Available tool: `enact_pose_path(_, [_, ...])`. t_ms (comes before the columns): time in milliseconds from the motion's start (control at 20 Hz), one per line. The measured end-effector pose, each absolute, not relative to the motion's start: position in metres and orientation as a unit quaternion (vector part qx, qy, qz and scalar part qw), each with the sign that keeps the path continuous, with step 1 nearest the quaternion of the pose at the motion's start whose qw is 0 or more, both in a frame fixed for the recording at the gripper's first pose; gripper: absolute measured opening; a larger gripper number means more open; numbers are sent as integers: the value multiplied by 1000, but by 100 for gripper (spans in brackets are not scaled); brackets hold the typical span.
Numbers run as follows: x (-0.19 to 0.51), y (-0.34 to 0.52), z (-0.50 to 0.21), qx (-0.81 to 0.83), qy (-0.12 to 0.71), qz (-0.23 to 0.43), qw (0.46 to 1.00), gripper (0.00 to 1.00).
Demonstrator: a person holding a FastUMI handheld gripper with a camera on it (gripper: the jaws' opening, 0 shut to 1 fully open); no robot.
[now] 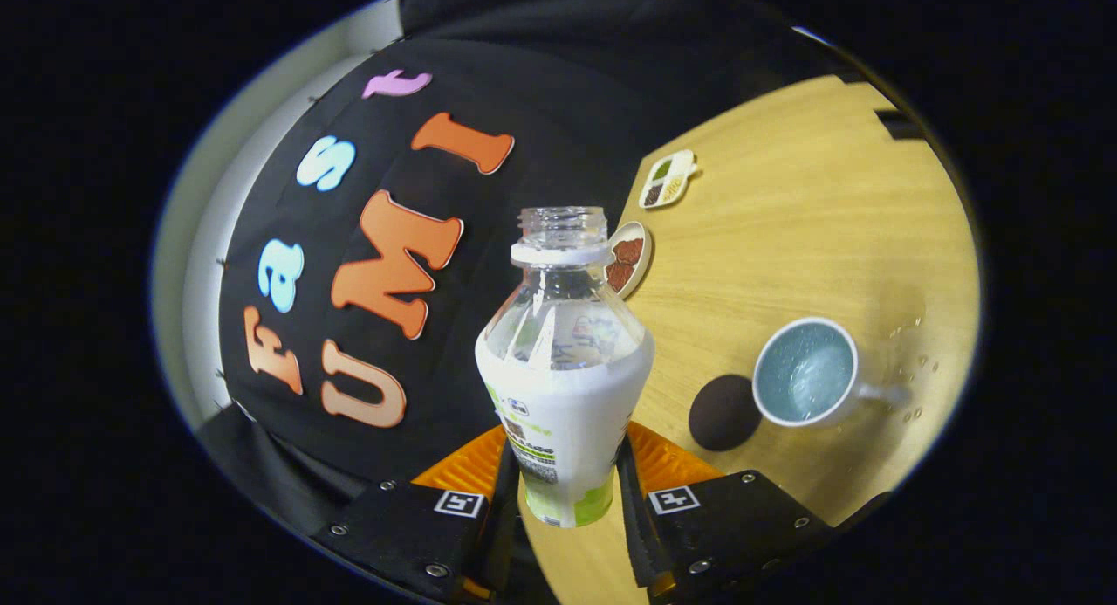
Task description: Take the bottle from table, then pour the juice into the cup, finally place the bottle on the coaster
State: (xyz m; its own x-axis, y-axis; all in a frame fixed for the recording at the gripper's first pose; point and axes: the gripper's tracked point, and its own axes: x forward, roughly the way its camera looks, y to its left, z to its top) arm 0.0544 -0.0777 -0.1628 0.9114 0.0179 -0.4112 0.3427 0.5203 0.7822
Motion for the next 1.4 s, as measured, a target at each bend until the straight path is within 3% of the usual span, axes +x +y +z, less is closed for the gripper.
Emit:
enact_pose_path(300, [61, -118, -142, 232, 181, -151, 944, 54])
enact_pose_path(500, [80, -119, -126, 90, 170, -168, 967, 54])
enact_pose_path(750, [96, -111, -160, -10, 184, -180, 966, 54])
enact_pose_path(1400, [106, -91, -256, -12, 242, -163, 956, 58])
